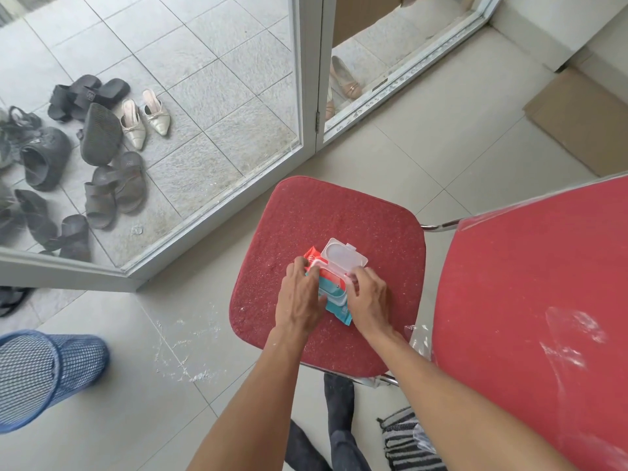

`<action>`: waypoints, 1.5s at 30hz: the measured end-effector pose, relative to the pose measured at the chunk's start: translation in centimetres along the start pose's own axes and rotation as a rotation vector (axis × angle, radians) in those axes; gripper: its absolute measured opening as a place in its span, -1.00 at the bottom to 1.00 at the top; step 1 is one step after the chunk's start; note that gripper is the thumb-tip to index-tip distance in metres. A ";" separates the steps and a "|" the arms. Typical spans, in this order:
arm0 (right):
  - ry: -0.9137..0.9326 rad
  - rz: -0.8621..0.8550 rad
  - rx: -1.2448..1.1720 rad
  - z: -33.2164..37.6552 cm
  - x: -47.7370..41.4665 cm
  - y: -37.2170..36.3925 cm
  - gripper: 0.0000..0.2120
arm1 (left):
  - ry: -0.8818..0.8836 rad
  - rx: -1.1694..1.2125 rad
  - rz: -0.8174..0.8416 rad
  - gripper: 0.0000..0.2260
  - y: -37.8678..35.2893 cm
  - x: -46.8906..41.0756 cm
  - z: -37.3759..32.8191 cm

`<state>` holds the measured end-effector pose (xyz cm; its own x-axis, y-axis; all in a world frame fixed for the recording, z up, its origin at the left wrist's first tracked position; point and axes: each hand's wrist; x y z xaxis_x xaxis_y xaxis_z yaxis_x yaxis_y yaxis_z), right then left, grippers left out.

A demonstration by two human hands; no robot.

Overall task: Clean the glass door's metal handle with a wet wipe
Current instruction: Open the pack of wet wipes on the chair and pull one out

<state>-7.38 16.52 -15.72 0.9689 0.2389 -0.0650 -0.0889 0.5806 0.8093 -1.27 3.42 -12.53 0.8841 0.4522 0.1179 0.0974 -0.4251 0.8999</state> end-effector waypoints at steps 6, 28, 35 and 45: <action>-0.078 0.078 -0.009 -0.1 0.8 -0.1 -0.80 | 0.023 -0.006 -0.008 -0.53 -0.9 0.4 0.0; 0.085 0.066 0.052 2.9 0.3 -0.5 -0.86 | 0.209 0.140 -0.198 -0.81 -0.3 0.1 -0.6; 0.152 0.087 0.262 4.5 0.1 -0.6 -0.85 | 0.223 0.208 -0.191 -0.83 0.0 0.1 -0.3; 0.139 0.095 0.210 3.8 0.1 -0.6 -0.83 | 0.164 0.144 -0.064 -0.85 0.4 0.0 -0.3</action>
<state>-6.36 13.24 -14.06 0.9163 0.3973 -0.0509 -0.1139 0.3802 0.9178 -1.35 3.51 -12.03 0.7887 0.5986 0.1400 0.2255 -0.4935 0.8400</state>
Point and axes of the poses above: each hand's wrist, its own x-axis away from the middle knuckle, its own y-axis out of the back of the hand, z = x × y, and after that the axes turned 12 degrees about -z, right-handed
